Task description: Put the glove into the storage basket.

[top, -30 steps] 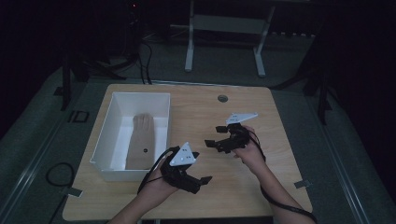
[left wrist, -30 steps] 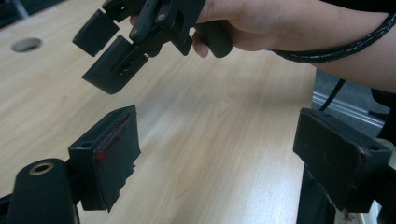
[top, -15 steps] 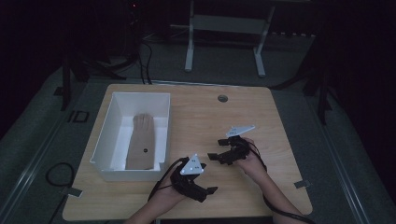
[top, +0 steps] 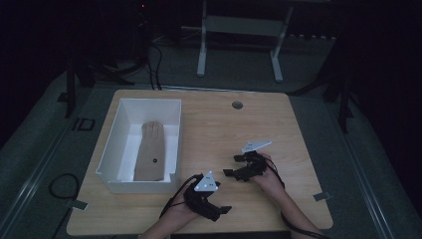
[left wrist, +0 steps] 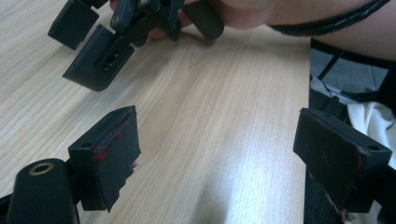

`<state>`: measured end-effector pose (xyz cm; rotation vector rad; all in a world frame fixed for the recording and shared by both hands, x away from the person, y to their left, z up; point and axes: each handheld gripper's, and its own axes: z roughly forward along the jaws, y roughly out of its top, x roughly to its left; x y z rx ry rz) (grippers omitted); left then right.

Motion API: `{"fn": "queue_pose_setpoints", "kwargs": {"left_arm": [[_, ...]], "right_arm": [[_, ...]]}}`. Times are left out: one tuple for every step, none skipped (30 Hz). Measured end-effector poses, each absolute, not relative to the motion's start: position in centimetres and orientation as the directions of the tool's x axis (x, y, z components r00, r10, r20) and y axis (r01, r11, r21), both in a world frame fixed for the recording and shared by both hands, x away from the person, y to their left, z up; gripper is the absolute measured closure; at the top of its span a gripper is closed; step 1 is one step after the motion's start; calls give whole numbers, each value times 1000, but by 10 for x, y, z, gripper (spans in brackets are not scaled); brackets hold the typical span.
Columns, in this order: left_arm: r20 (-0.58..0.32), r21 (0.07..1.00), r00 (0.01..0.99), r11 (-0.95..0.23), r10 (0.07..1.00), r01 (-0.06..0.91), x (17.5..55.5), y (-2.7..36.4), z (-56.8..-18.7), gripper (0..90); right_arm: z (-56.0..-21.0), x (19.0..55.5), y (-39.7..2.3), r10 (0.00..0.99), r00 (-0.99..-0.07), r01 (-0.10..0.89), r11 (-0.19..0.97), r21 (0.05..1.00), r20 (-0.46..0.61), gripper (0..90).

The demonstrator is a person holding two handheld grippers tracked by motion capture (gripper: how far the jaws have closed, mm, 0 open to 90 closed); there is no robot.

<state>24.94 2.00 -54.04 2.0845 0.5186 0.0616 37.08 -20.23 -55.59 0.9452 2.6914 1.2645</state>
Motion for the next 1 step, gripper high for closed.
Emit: {"fn": "queue_pose_setpoints", "kwargs": {"left_arm": [[-159,823,909,-456,386,338,249,20,-540,149]], "right_arm": [[-556,371,-202,531,-816,514,487,706,228,146]]}}
